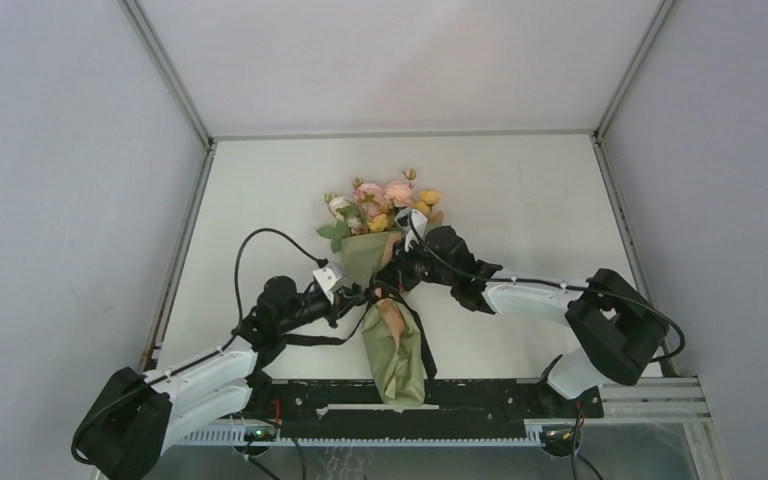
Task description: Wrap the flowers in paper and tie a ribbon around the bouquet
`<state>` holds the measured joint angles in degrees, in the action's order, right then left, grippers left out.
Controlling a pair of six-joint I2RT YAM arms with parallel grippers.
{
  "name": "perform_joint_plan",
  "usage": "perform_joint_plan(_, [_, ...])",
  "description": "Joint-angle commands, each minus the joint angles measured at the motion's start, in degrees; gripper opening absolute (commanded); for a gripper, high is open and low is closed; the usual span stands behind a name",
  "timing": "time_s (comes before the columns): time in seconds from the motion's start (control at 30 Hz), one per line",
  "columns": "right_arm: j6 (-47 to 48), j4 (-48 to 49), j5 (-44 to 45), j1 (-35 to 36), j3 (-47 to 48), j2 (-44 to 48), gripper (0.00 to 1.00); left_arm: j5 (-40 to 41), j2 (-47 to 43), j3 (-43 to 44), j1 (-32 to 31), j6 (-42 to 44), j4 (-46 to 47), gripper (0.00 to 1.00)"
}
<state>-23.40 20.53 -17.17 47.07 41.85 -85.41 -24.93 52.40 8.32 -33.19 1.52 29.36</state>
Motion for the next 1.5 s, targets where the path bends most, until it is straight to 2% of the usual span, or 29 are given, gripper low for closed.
perform_joint_plan(0.0, [-2.02, 8.26, -1.10, -1.81, 2.08, -1.41, 0.07, -1.35, -1.57, -0.36, 0.30, 2.25, 2.16, 0.00])
perform_joint_plan(0.27, [-2.04, 6.41, -1.85, -1.01, 3.77, -3.63, 0.12, -1.63, -1.96, -0.47, 0.19, 3.26, 2.36, 0.00])
perform_joint_plan(0.33, [-2.74, 4.21, -1.12, -0.97, 3.77, -3.32, 0.09, -2.23, -2.48, -0.35, 0.17, 6.03, 2.46, 0.01])
perform_joint_plan(0.5, [-8.74, 0.45, -0.98, -1.95, 3.65, -2.14, 0.02, -2.88, -4.05, 0.47, 0.23, 15.38, 2.53, 0.12])
perform_joint_plan(0.6, [-12.65, 0.29, 1.02, -1.97, 1.93, -0.12, 0.01, -2.01, -4.78, 1.67, 0.92, 16.02, -0.34, 0.33])
perform_joint_plan(0.63, [-13.56, 0.14, 2.04, -1.70, 1.28, 1.07, 0.01, -2.40, -5.12, 1.89, 1.33, 15.02, -1.05, 0.43])
perform_joint_plan(0.73, [-15.52, -0.70, 5.04, -1.13, -0.53, 3.67, 0.01, -4.97, -6.63, 2.96, 2.05, 13.68, -4.59, 0.61])
perform_joint_plan(0.8, [-17.07, -2.05, 7.21, -0.71, -1.39, 5.25, 0.01, -8.34, -8.39, 4.33, 2.26, 16.68, -7.80, 0.69])
perform_joint_plan(0.87, [-18.60, -3.19, 8.10, -0.58, -1.75, 6.31, 0.01, -11.88, -10.47, 6.44, 2.34, 23.33, -12.79, 0.73])
perform_joint_plan(0.97, [-21.36, -5.13, 8.55, -0.67, -1.77, 6.70, 0.01, -15.91, -13.55, 10.58, 2.59, 35.58, -21.74, 0.73])
perform_joint_plan(1.0, [-21.95, -5.23, 8.49, -0.62, -1.77, 6.58, 0.01, -18.00, -14.43, 12.40, 2.66, 38.03, -24.89, 0.68])
perform_joint_plan(1.1, [-23.54, -4.12, 8.07, -0.56, -1.85, 5.55, 0.01, -27.60, -14.60, 17.75, 2.76, 38.46, -30.60, 0.54])
perform_joint_plan(1.2, [-24.84, -2.20, 7.11, -0.54, -2.02, 4.42, 0.00, -33.10, -11.52, 19.23, 2.01, 35.00, -28.96, 0.44])
perform_joint_plan(1.27, [-25.32, -1.68, 6.79, -0.60, -2.11, 4.14, 0.00, -28.81, -7.78, 17.79, 0.03, 30.20, -21.38, 0.38])
perform_joint_plan(1.33, [-25.91, -1.47, 6.63, -0.77, -2.12, 4.11, 0.00, -20.28, -3.42, 16.44, -2.32, 28.87, -16.35, 0.33])
perform_joint_plan(1.47, [-28.63, 0.86, 7.09, -1.37, -4.27, 4.70, 0.00, -13.30, 2.20, 15.40, -5.22, 32.51, -10.68, 0.36])
